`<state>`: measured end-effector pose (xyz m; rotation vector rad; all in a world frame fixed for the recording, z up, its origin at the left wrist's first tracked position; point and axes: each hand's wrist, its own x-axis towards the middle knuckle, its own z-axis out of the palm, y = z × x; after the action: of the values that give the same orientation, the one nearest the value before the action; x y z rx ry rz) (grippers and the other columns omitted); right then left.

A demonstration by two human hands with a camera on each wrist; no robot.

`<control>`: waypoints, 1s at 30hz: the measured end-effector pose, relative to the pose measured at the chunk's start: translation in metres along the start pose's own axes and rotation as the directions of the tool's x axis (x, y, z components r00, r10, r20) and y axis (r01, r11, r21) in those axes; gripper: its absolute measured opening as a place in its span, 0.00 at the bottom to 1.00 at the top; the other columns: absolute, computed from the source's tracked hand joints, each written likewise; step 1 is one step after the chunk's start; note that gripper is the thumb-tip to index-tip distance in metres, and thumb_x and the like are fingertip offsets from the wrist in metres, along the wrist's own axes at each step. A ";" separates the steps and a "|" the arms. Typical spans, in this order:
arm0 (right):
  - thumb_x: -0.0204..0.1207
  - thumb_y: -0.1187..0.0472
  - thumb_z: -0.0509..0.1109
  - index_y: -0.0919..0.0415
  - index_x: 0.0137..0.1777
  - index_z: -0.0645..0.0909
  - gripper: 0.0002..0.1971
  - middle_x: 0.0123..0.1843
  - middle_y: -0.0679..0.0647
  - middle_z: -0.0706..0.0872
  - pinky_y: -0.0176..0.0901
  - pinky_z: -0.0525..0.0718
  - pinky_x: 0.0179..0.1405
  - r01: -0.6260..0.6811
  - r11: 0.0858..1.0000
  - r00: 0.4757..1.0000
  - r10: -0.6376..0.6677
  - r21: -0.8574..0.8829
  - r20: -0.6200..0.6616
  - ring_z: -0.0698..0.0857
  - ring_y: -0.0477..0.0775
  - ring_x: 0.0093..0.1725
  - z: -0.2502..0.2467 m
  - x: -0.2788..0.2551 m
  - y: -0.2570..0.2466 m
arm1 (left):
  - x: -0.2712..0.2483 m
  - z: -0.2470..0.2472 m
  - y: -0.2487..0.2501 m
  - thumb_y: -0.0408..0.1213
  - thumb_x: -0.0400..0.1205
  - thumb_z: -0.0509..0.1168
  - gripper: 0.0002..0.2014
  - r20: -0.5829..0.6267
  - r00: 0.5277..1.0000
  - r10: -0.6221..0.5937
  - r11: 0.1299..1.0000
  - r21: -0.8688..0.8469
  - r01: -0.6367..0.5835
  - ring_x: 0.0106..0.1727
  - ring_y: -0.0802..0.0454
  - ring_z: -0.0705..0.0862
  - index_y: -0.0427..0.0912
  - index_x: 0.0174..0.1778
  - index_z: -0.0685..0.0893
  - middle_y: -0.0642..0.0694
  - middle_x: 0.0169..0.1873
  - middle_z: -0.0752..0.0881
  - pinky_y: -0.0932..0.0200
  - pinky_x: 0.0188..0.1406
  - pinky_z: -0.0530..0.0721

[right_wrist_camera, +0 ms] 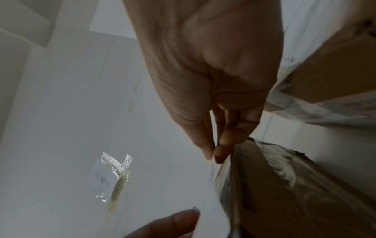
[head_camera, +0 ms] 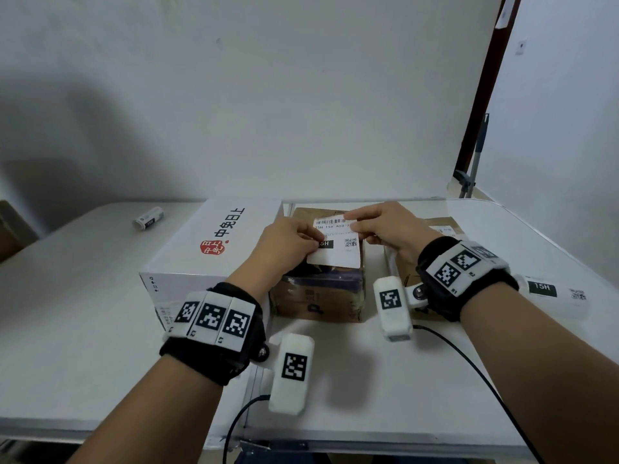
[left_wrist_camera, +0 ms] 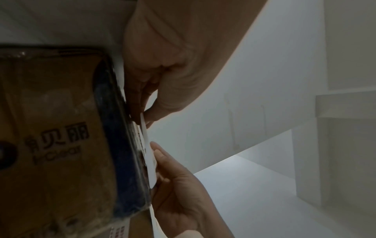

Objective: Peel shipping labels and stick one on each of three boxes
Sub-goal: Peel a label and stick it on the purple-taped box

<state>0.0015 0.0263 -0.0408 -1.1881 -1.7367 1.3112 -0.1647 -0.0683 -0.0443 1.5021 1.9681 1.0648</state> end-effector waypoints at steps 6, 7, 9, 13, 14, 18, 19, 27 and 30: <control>0.75 0.71 0.72 0.63 0.62 0.86 0.15 0.43 0.55 0.86 0.23 0.77 0.22 0.037 0.985 0.999 -0.037 -0.171 0.005 0.82 0.44 0.32 0.001 0.005 -0.001 | 0.004 -0.001 0.000 0.35 0.79 0.68 0.08 -0.009 1.000 0.004 0.999 0.041 -0.003 0.31 0.63 0.77 0.48 0.50 0.91 0.55 0.32 0.84 0.69 0.24 0.69; 0.75 0.71 0.72 0.62 0.61 0.86 0.15 0.44 0.55 0.86 0.22 0.77 0.21 0.048 0.980 0.999 -0.049 -0.193 0.000 0.82 0.44 0.32 0.001 0.005 -0.001 | 0.005 -0.001 0.001 0.35 0.79 0.68 0.09 -0.010 1.000 0.004 0.999 0.051 -0.004 0.31 0.63 0.77 0.48 0.50 0.91 0.55 0.33 0.84 0.69 0.24 0.69; 0.75 0.70 0.72 0.61 0.61 0.86 0.15 0.48 0.56 0.86 0.21 0.75 0.20 0.092 0.969 0.995 -0.099 -0.228 -0.020 0.83 0.43 0.31 0.001 0.005 -0.002 | 0.006 -0.001 0.001 0.35 0.79 0.67 0.09 -0.014 1.000 0.002 0.998 0.060 -0.002 0.32 0.63 0.77 0.49 0.51 0.91 0.52 0.37 0.86 0.69 0.24 0.69; 0.75 0.69 0.72 0.61 0.62 0.86 0.16 0.55 0.59 0.87 0.19 0.74 0.20 0.152 0.937 0.986 -0.167 -0.313 -0.022 0.82 0.43 0.31 0.003 0.006 -0.002 | 0.008 0.000 0.001 0.35 0.79 0.67 0.09 -0.027 0.999 0.021 0.997 0.070 -0.019 0.33 0.61 0.78 0.49 0.51 0.91 0.50 0.41 0.86 0.69 0.26 0.70; 0.75 0.69 0.72 0.60 0.62 0.86 0.16 0.56 0.58 0.87 0.19 0.75 0.21 0.159 0.925 0.984 -0.175 -0.345 -0.015 0.82 0.42 0.32 0.003 0.006 -0.002 | 0.008 0.000 0.001 0.35 0.79 0.67 0.09 -0.026 0.999 0.021 0.997 0.071 -0.019 0.34 0.60 0.79 0.49 0.51 0.90 0.50 0.42 0.87 0.69 0.26 0.71; 0.75 0.64 0.73 0.57 0.62 0.87 0.16 0.52 0.53 0.86 0.38 0.85 0.48 0.203 0.848 0.973 -0.232 -0.490 0.001 0.83 0.47 0.42 0.004 0.005 -0.002 | 0.010 0.000 0.001 0.36 0.79 0.67 0.09 -0.011 1.000 0.022 0.993 0.118 -0.021 0.34 0.59 0.78 0.50 0.51 0.90 0.49 0.45 0.88 0.68 0.26 0.71; 0.74 0.63 0.73 0.56 0.62 0.87 0.16 0.51 0.51 0.84 0.43 0.84 0.53 0.211 0.830 0.970 -0.242 -0.516 0.007 0.82 0.48 0.46 0.004 0.005 -0.002 | 0.010 0.000 0.001 0.36 0.79 0.67 0.09 -0.013 1.000 0.022 0.993 0.119 -0.020 0.35 0.59 0.79 0.50 0.51 0.90 0.49 0.45 0.88 0.68 0.27 0.71; 0.75 0.61 0.73 0.56 0.65 0.85 0.18 0.49 0.49 0.83 0.26 0.69 0.35 0.216 0.782 0.969 -0.246 -0.585 0.030 0.80 0.47 0.49 0.007 0.002 -0.002 | 0.009 -0.001 0.001 0.39 0.78 0.70 0.09 0.000 1.000 0.026 0.994 0.110 -0.025 0.45 0.56 0.81 0.48 0.53 0.90 0.50 0.45 0.88 0.70 0.34 0.74; 0.75 0.61 0.73 0.56 0.66 0.84 0.18 0.51 0.50 0.84 0.34 0.73 0.41 0.201 0.786 0.972 -0.233 -0.585 0.021 0.80 0.48 0.49 0.008 0.000 -0.002 | 0.008 0.000 0.002 0.39 0.78 0.70 0.10 0.003 0.999 0.031 0.990 0.139 -0.032 0.45 0.56 0.81 0.48 0.54 0.90 0.51 0.44 0.86 0.71 0.33 0.73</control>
<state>-0.0062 0.0236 -0.0409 -1.2702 -2.2474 0.6021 -0.1666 -0.0603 -0.0418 1.6105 2.0617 0.9560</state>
